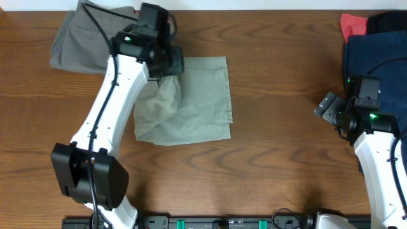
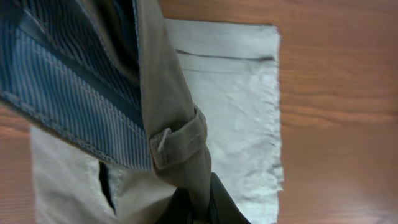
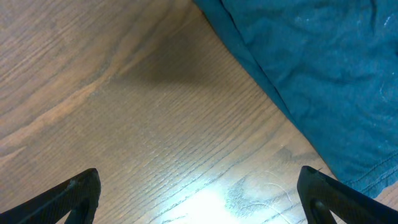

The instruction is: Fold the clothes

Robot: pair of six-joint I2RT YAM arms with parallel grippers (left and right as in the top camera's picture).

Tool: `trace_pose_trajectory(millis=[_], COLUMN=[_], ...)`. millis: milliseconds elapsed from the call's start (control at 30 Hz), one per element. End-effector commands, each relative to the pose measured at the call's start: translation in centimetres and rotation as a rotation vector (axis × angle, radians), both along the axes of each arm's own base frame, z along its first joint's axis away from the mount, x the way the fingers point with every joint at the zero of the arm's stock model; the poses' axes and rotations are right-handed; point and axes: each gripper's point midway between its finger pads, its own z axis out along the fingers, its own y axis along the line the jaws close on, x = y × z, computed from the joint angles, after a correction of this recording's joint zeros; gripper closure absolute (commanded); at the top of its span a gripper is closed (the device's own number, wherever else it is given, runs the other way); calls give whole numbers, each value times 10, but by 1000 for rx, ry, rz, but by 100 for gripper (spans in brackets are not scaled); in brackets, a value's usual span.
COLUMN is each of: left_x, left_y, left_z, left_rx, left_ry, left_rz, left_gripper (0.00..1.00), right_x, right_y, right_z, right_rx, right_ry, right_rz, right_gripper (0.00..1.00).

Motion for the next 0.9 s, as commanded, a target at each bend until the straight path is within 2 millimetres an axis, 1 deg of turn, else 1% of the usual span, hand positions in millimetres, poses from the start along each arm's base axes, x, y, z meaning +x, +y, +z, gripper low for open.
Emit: trace_pose_trajectory(millis=[0,100,200,333,467,600,733,867], left_x=[-11,-15,-13,-11,-10,-10,-11,-15], left_y=[-28,-45,-57,-67,-76,-91,-106,-122], left_z=[4,4,1,-15,-38,-59,-68,-69], left_rx=[-25,-27,-31,-30,-27,-30,-35,-41], left_ry=[-1,-8,-20,9,60,94,96,80], left_rz=[-64,-88,-106,-109,-96,-102,-122,-154], left_gripper=[94,94,94,94,94,94,94,94], right_x=[1,1,1,1,1,1,1,1], right_y=[0,0,0,0,0,0,0,0], right_z=[1,1,1,1,1,1,1,1], right_rx=[-21,-21,-21,-21,-21,-21,-21,-21], right_ry=[1,1,1,1,1,1,1,1], right_rz=[12,12,12,12,12,12,12,12], right_gripper=[1,1,1,1,1,1,1,1])
